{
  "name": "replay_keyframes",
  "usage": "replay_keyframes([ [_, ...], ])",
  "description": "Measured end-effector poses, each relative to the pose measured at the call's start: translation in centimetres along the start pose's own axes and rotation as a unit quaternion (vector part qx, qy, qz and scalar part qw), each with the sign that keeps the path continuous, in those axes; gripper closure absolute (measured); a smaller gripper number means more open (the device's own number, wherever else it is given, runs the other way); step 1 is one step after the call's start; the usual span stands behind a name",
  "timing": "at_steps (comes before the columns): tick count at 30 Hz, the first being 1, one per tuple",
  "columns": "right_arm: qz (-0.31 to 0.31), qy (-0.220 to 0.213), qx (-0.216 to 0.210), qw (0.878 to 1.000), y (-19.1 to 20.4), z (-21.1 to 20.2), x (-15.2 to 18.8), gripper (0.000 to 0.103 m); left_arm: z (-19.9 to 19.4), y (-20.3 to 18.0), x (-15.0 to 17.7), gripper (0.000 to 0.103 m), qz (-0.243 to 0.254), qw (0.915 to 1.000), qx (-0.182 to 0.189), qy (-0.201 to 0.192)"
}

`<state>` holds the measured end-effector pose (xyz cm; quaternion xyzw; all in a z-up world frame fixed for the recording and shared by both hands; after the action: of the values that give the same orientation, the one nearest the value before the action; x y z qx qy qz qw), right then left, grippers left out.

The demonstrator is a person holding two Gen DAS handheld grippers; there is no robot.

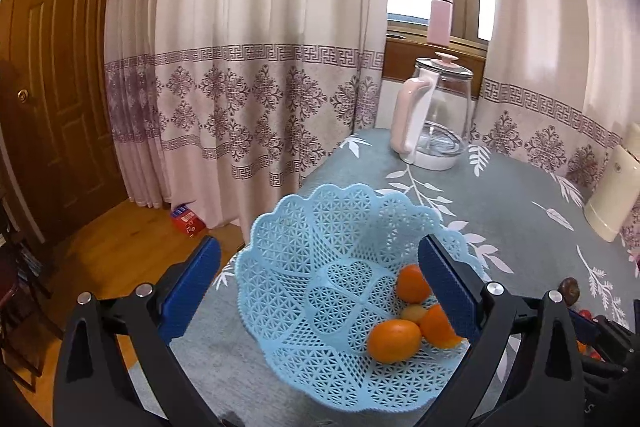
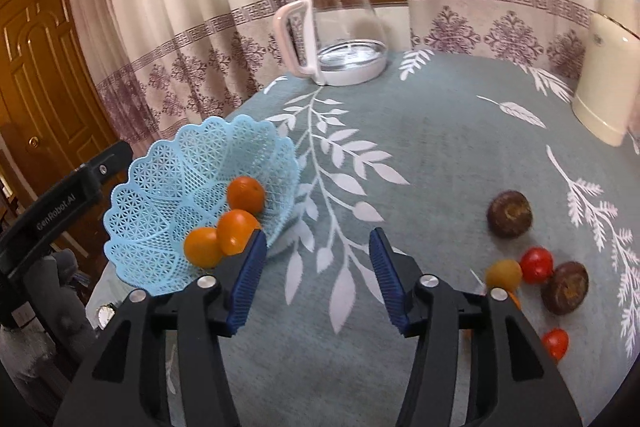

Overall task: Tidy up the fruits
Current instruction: 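Move both tools back to the fruit, right tool reaching a red cherry tomato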

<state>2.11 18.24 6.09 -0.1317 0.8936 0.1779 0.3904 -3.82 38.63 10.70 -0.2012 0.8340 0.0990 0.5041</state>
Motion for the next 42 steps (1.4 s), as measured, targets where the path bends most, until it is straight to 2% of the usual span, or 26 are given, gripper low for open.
replay_keyframes([
  [12, 0.026, 0.003, 0.028, 0.999, -3.1, -1.5, 2.0, 0.048, -0.8, -2.4, 0.2, 0.003, 0.024, 0.9993, 0.027, 0.000],
  [22, 0.063, -0.011, 0.076, 0.995, -7.7, -4.2, 3.2, 0.048, -1.4, -4.5, 0.6, 0.003, 0.044, 0.9979, 0.048, 0.000],
  [33, 0.098, -0.008, 0.128, 0.987, -12.8, -6.7, 5.7, 0.048, -2.1, -6.7, 1.3, 0.003, 0.062, 0.9959, 0.066, 0.000],
  [42, 0.100, 0.019, 0.129, 0.986, -13.9, -5.7, 6.9, 0.049, -2.7, -8.7, 2.2, 0.003, 0.083, 0.9936, 0.076, 0.002],
])
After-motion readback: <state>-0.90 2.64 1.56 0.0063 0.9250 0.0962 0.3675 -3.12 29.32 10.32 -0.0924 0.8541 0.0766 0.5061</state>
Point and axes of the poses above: each gripper's, at about its wrist camera, not at the fingertips, and z roughly the way its jaws point, y to its left, x to its underside, the point moved 1 cm from there along z, roughly the way its jaws point
